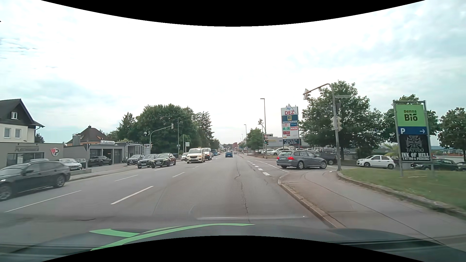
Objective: Follow the waypoints while adhering to traffic rules and regulations
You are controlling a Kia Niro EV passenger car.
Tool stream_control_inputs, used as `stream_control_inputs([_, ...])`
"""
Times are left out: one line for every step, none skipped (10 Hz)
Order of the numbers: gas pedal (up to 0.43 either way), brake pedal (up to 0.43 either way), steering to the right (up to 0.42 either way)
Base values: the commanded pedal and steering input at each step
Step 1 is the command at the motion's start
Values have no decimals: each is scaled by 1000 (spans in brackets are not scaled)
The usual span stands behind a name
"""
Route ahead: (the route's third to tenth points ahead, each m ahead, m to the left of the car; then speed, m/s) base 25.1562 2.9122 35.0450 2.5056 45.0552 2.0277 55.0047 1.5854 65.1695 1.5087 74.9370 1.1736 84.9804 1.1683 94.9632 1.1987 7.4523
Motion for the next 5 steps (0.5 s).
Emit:
stream_control_inputs([209, 0, 4])
stream_control_inputs([209, 0, 4])
stream_control_inputs([209, 0, 4])
stream_control_inputs([209, 0, 4])
stream_control_inputs([209, 0, 5])
